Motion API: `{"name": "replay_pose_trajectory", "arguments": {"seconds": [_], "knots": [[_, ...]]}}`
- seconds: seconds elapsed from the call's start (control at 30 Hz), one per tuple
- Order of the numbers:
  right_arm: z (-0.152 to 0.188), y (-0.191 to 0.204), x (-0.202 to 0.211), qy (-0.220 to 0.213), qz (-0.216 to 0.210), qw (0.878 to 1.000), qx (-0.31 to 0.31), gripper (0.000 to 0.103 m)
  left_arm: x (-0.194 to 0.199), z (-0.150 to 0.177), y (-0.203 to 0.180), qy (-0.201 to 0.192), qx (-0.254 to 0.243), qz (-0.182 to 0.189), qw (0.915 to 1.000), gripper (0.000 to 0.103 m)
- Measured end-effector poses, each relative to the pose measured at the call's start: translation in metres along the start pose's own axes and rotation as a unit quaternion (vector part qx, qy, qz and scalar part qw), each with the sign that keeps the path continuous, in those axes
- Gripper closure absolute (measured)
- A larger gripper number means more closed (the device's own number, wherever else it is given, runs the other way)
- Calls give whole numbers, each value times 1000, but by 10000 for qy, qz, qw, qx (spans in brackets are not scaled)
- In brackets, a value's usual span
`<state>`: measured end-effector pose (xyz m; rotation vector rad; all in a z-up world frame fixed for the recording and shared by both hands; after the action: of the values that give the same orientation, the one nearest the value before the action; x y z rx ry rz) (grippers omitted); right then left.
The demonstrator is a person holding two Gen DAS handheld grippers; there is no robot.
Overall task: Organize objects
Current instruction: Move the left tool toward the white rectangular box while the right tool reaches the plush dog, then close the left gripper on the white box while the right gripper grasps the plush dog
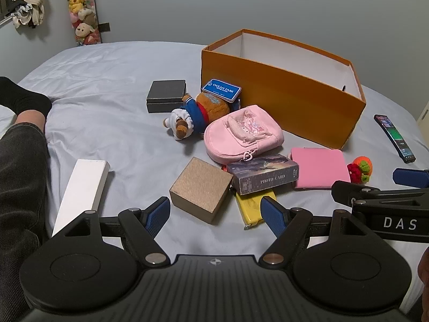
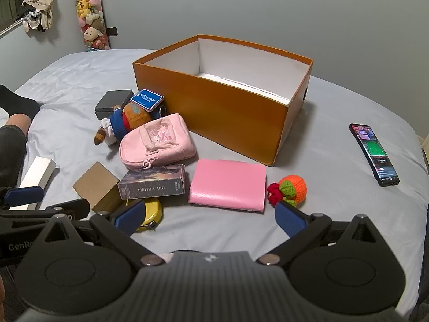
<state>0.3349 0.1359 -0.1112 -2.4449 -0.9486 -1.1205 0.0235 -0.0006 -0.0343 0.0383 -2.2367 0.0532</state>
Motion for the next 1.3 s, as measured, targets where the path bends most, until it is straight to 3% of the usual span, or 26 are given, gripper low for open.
{"name": "replay_pose_trajectory", "arguments": {"seconds": [0.7,1.0,1.3], "knots": [[6,10,-9,164,-75,9995,252,1,-9,2,11,96,68,-158,9998,13],[30,26,-17,446,-553,9935,889,1,-31,-6,79,212,183,-1013,9945,13],[58,50,-25,1025,-1070,9739,1718,1,-56,-1,133,514,434,-1605,9847,13]]}}
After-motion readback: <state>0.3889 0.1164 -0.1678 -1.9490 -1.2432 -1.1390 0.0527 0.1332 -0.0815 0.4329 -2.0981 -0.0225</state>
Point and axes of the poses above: each gripper's, at about its wrist camera, not at the fingertips, and x roughly against the way its jaws point, y to its left, z to its underside, the point moved 4 cm from there along -x, roughly the way its jaws point, and after that the axes turned 1 degree about y, right-handed, at the moved point
